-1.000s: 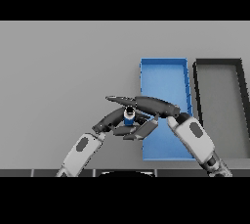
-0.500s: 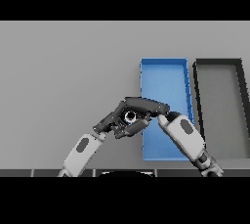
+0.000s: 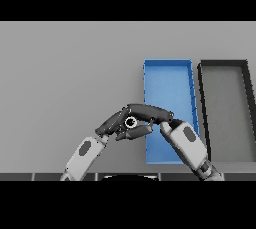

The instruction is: Pick up the blue pipe and place it into the blue bin.

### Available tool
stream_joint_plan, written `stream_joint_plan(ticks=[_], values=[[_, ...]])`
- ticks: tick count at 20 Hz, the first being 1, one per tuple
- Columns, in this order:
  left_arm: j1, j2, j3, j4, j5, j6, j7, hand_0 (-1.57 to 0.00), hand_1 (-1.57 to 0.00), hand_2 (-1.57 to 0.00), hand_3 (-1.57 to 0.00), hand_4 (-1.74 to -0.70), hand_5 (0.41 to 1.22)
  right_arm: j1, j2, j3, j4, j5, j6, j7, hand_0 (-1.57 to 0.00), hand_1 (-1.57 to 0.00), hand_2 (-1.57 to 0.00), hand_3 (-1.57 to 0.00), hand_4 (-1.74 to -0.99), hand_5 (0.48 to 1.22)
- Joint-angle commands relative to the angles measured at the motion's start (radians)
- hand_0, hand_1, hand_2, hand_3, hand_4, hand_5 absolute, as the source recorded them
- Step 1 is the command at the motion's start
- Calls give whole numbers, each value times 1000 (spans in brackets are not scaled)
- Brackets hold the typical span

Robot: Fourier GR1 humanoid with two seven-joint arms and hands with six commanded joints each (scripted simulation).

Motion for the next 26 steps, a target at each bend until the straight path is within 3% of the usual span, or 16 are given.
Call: stream_joint_plan(ticks=[1, 2, 3, 5, 7, 10, 13, 15, 20, 22, 24, 25, 26], values=[[-4, 4, 5, -7, -2, 1, 5, -1571, -1571, -1564, -1434, -1732, 1221, 7, 12, -2, -10, -9, -13, 5, -1545, -1545, -1545, -1534, -1494, 1183], [3, 8, -1, -11, -11, 4, -5, -1571, -1571, -1566, -1264, -1734, 1221, 13, 11, -6, -17, -17, -10, 16, -1550, -1550, -1550, -1541, -1495, 1191], [-2, 10, 1, -15, -20, 8, -17, -1446, -1368, -1336, -1051, -1629, 1221, 9, 13, -15, -26, -7, -15, 13, -1554, -1554, -1555, -1547, -1496, 1197], [-4, 18, -6, -7, -50, -3, -4, -940, -875, -855, -672, -1406, 1221, 3, 23, -24, -20, 6, -6, 49, -1560, -1560, -1560, -1556, -1497, 1206], [-9, 31, 5, 1, -61, -48, -23, -601, -560, -547, -430, -1250, 1221, 7, 42, -33, -30, 12, -2, 76, -1564, -1564, -1564, -1561, -1498, 1211], [-26, 25, 17, 4, -61, -81, 50, -307, -286, -279, -220, -1092, 984, 16, 71, -52, -32, 37, 10, 89, -1567, -1568, -1568, -1566, -1498, 1216], [3, 36, 12, -10, -54, -77, 103, -157, -146, -143, -112, -1011, 785, 23, 94, -66, -31, 68, 34, 58, -1569, -1569, -1569, -1568, -1499, 1218], [-6, 39, 24, 3, -49, -70, 91, -100, -93, -91, -71, -977, 682, 25, 108, -73, -42, 85, 39, 51, -1570, -1570, -1570, -1569, -1499, 1219], [-17, 20, 33, 21, -34, -47, 161, -32, -30, -29, -23, -967, 544, 17, 161, -112, -21, 92, 52, 77, -1571, -1571, -1571, -1570, -1497, 1220], [-14, 23, 27, 33, -45, -39, 152, -20, -19, -18, -14, -971, 519, 4, 170, -151, -31, 29, 51, 113, -1571, -1571, -1571, -1571, -1496, 1221], [-20, 20, 25, 37, -44, -36, 175, -13, -12, -11, -9, -968, 501, -48, 182, -176, -35, -53, 32, 201, -1571, -1571, -1571, -1571, -1495, 1221], [-18, 14, 19, 35, -46, -30, 178, -10, -9, -9, -7, -971, 493, -87, 184, -199, -31, -109, -3, 265, -1571, -1571, -1571, -1571, -1494, 1221], [-8, 18, 16, 38, -46, -28, 164, -8, -7, -7, -5, -973, 489, -117, 151, -196, -26, -157, -68, 267, -1571, -1571, -1571, -1571, -1494, 1221]])
